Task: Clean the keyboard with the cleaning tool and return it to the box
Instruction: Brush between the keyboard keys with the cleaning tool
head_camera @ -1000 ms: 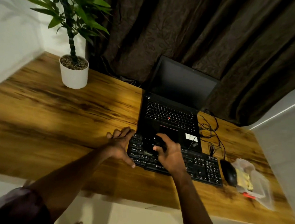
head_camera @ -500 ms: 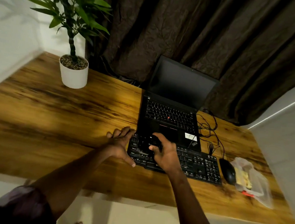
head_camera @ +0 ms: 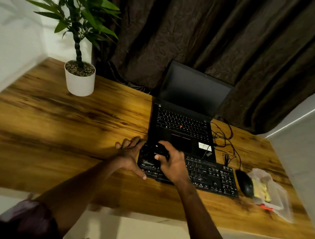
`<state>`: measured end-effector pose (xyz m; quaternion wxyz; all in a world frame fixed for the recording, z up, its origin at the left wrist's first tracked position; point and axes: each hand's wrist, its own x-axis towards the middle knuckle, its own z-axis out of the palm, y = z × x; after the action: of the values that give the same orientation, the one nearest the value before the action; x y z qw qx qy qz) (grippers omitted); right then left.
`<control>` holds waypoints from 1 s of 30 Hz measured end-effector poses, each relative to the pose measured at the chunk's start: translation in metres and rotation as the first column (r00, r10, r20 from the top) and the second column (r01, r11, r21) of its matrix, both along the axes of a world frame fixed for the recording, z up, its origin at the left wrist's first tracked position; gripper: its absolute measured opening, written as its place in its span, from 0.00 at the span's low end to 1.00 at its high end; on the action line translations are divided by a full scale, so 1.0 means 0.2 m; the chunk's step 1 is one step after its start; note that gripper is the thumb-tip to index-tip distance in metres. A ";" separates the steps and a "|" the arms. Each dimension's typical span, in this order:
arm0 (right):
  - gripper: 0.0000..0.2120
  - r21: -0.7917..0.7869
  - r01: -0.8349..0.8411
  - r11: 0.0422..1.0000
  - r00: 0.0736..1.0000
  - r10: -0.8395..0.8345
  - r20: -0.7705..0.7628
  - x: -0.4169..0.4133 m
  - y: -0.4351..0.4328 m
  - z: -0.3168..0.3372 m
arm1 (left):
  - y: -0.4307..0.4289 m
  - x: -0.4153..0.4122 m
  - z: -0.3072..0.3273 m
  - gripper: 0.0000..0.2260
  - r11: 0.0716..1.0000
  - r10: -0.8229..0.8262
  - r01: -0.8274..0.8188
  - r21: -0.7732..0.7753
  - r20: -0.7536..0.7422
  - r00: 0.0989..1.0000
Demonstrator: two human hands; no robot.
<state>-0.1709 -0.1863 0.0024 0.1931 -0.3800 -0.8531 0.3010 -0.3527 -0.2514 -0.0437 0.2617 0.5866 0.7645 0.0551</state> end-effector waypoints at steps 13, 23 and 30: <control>0.17 -0.043 -0.040 0.998 0.996 0.036 -0.087 -0.06 -0.05 0.00 | 0.00 -0.01 -0.02 0.67 1.000 -0.002 0.002 -0.011 -0.019 1.000; 0.23 0.013 0.035 0.999 0.993 -0.036 0.114 0.14 0.01 0.02 | 0.00 -0.01 -0.01 0.65 0.999 -0.014 0.014 0.038 -0.010 1.000; 0.21 0.014 -0.071 0.997 0.995 0.070 0.076 -0.06 -0.12 0.02 | 0.01 -0.01 -0.01 0.67 1.000 -0.010 0.010 -0.010 -0.036 0.999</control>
<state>-0.1829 -0.2106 0.0064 0.1531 -0.3589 -0.8753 0.2858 -0.3547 -0.2487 -0.0464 0.2510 0.5899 0.7665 0.0394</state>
